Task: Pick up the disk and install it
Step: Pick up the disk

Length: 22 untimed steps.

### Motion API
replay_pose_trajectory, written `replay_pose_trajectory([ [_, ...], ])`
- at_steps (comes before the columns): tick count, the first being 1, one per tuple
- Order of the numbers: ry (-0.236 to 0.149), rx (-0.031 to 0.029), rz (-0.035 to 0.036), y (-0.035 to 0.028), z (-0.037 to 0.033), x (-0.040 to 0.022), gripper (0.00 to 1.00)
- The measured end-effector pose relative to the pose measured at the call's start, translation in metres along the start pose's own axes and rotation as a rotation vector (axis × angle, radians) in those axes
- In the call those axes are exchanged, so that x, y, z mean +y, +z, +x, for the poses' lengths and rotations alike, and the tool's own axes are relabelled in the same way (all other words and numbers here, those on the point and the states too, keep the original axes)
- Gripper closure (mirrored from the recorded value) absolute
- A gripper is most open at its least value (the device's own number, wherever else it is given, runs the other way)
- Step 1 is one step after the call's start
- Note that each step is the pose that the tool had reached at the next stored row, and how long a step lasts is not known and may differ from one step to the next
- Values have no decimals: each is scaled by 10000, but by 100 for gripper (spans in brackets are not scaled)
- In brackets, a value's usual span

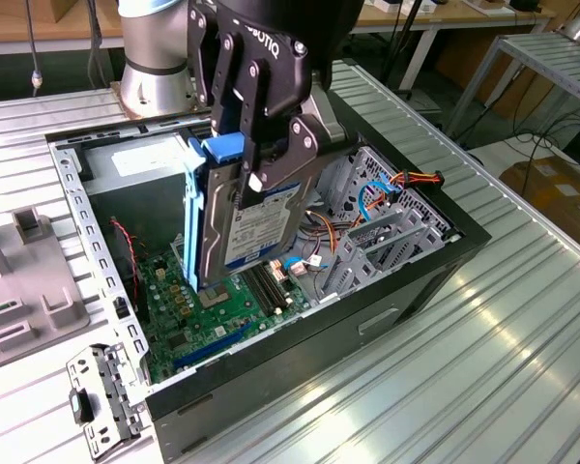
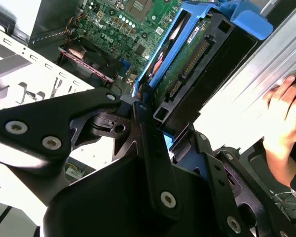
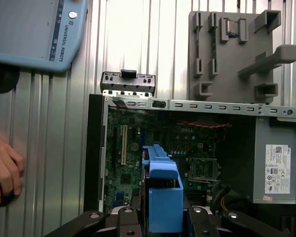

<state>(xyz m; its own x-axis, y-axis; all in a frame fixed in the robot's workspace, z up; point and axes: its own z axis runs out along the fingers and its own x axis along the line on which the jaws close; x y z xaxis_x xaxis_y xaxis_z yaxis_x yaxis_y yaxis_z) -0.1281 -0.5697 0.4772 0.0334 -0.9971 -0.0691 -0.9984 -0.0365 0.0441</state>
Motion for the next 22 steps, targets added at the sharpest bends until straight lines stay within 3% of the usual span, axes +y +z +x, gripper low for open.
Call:
replay_pose_trajectory([
  [22,0,0,0,-3,118,-7,63],
])
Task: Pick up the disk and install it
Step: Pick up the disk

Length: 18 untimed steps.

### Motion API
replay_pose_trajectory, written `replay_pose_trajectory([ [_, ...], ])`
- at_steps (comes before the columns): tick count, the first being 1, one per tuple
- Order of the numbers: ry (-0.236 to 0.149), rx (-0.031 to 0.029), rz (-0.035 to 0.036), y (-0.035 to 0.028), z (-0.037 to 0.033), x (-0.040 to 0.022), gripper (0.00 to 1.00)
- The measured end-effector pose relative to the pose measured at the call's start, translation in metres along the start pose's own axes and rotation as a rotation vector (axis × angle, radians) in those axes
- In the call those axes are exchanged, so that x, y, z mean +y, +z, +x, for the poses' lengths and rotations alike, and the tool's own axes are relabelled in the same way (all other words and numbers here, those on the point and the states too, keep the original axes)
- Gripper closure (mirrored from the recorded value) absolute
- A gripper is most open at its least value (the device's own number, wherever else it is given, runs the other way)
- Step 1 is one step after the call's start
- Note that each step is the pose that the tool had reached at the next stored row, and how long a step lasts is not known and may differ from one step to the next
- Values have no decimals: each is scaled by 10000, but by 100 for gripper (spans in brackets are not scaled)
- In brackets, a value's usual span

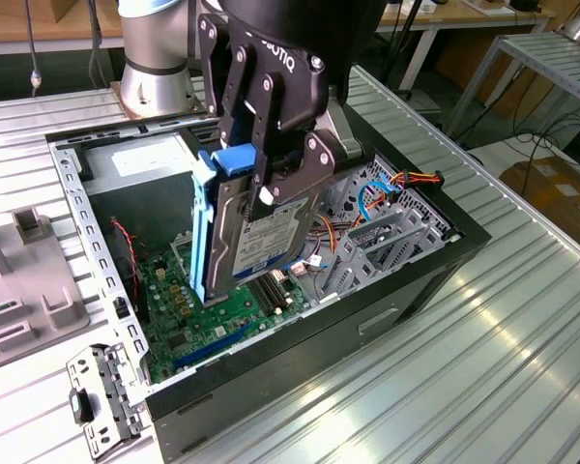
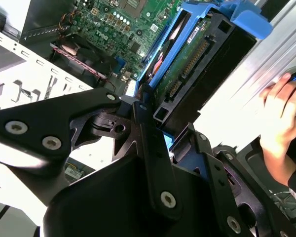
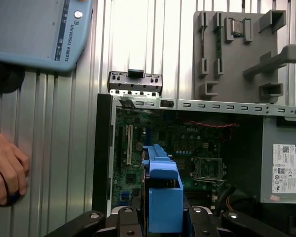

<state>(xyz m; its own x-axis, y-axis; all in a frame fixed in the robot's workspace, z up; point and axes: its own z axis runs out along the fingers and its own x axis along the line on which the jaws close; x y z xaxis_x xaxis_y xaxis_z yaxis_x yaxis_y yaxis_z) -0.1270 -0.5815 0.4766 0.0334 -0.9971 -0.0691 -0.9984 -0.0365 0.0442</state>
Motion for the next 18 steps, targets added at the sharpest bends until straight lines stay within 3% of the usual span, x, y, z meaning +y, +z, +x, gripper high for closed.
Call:
replay_pose_trajectory([
  [7,-1,-1,0,0,30,-9,63],
  [18,0,-1,1,-2,50,-101,63],
])
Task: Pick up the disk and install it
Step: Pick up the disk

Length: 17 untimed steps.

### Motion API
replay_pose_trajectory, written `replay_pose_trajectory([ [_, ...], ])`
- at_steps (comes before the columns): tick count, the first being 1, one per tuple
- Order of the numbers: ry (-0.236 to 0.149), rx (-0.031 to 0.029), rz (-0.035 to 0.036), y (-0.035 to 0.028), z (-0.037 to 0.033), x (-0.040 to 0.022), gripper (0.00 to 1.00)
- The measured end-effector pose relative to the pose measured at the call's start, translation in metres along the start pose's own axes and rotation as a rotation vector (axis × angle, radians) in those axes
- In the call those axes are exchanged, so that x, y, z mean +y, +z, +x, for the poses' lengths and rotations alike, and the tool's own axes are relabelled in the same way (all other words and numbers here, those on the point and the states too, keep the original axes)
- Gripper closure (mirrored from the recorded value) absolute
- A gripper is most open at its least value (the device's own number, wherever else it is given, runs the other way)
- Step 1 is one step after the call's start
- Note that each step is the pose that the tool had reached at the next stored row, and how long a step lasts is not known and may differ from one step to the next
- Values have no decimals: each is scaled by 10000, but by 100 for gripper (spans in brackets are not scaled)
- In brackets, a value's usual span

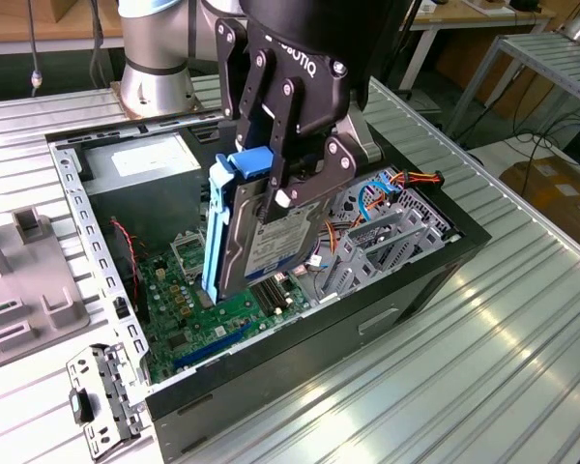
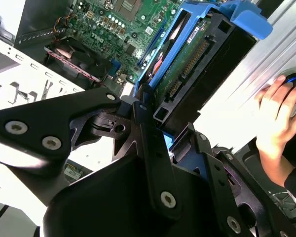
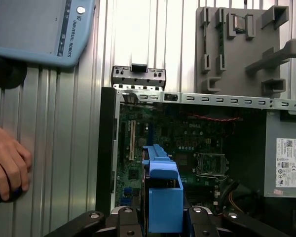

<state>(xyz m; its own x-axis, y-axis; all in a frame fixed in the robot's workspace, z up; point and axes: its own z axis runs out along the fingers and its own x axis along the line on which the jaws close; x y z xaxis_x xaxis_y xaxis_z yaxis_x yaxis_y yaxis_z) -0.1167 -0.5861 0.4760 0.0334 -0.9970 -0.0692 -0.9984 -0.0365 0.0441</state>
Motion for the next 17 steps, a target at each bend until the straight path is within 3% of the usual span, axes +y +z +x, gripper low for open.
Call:
replay_pose_trajectory([
  [17,-1,0,-1,-1,23,-95,63],
])
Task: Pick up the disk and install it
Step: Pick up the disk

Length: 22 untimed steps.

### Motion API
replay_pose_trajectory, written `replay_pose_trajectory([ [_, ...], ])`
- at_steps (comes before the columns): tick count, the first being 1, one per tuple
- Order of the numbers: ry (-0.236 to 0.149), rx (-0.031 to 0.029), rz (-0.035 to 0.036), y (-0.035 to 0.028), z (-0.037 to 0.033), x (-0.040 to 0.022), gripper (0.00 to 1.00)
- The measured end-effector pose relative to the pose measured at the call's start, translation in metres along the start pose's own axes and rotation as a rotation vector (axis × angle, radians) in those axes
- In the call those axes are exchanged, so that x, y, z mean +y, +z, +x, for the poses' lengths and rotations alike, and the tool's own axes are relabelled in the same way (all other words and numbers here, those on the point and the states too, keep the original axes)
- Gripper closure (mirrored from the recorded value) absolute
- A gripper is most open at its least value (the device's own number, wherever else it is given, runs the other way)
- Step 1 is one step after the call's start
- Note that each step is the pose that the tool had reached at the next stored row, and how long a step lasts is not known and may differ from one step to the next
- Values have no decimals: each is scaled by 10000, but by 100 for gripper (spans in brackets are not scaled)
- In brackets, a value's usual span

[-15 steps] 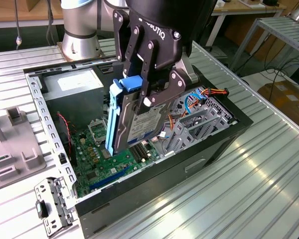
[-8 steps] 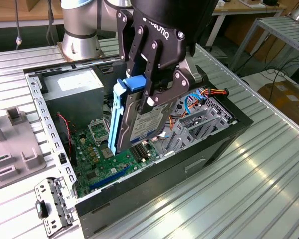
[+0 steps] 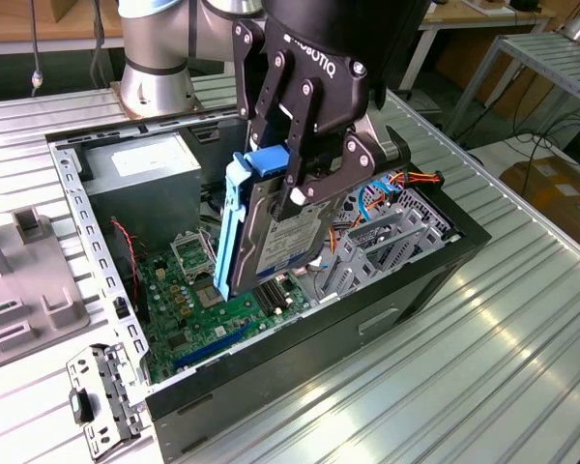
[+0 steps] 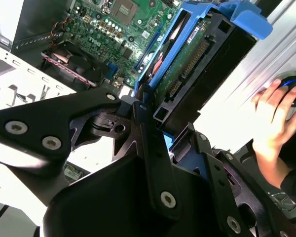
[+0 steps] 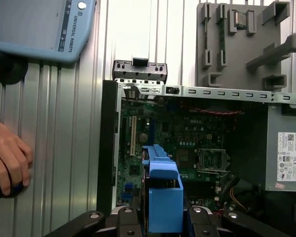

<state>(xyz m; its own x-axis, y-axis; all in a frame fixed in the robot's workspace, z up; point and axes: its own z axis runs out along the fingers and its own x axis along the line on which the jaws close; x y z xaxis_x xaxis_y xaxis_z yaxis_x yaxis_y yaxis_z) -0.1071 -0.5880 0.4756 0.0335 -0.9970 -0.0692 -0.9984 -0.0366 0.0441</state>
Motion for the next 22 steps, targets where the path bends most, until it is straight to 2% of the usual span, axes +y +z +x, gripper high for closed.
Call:
replay_pose_trajectory([
  [22,0,1,0,-4,44,-80,63],
])
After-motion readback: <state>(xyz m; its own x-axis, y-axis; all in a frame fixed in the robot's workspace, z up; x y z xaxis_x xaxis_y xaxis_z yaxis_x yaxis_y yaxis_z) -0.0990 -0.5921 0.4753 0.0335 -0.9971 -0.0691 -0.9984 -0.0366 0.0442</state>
